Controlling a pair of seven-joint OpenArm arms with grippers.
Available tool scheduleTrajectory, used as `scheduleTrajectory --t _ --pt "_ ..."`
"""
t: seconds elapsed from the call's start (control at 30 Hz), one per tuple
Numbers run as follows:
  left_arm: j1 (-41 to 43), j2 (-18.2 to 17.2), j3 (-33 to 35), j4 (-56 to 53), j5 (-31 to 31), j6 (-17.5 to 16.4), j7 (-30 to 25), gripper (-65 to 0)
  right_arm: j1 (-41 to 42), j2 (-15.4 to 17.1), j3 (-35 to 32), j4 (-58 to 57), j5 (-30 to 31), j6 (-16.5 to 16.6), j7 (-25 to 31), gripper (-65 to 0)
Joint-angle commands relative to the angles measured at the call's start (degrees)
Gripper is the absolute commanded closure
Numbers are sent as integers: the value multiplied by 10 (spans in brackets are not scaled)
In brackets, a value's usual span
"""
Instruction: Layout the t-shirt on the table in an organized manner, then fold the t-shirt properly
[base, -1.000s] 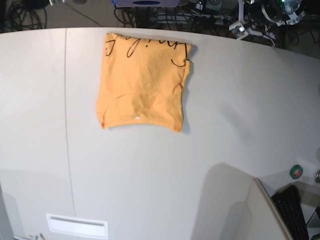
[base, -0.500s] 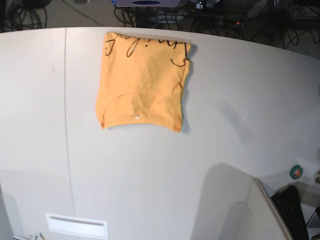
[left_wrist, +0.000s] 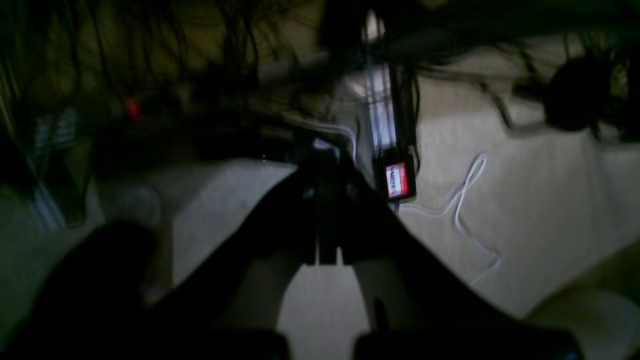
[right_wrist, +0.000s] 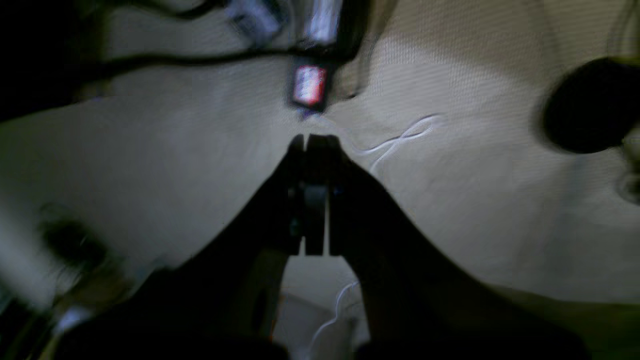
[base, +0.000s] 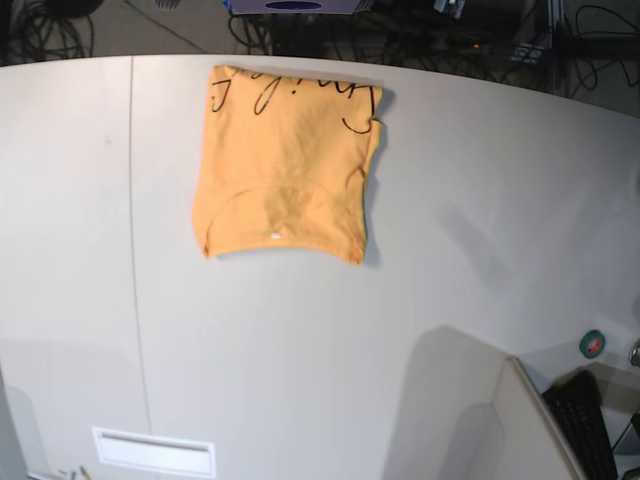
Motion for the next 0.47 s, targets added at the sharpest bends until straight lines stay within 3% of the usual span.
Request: scheduleTrajectory --t 0.0,0.07,0.13,0.27,0.43 --pt "16 -4 8 5 4 -4 33 0 -4 3 1 9 1 -18 7 0" --pt "13 -4 43 29 4 -4 91 0 -11 1 1 20 1 -60 7 0" --pt "12 -4 86 42 4 -4 126 0 -16 -3 1 22 1 -81 8 0" --pt "12 -1 169 41 -1 -3 138 0 -17 2 1 22 1 -88 8 0" --pt "12 -1 181 41 -2 -3 138 0 -11 17 -1 23 1 -88 9 0"
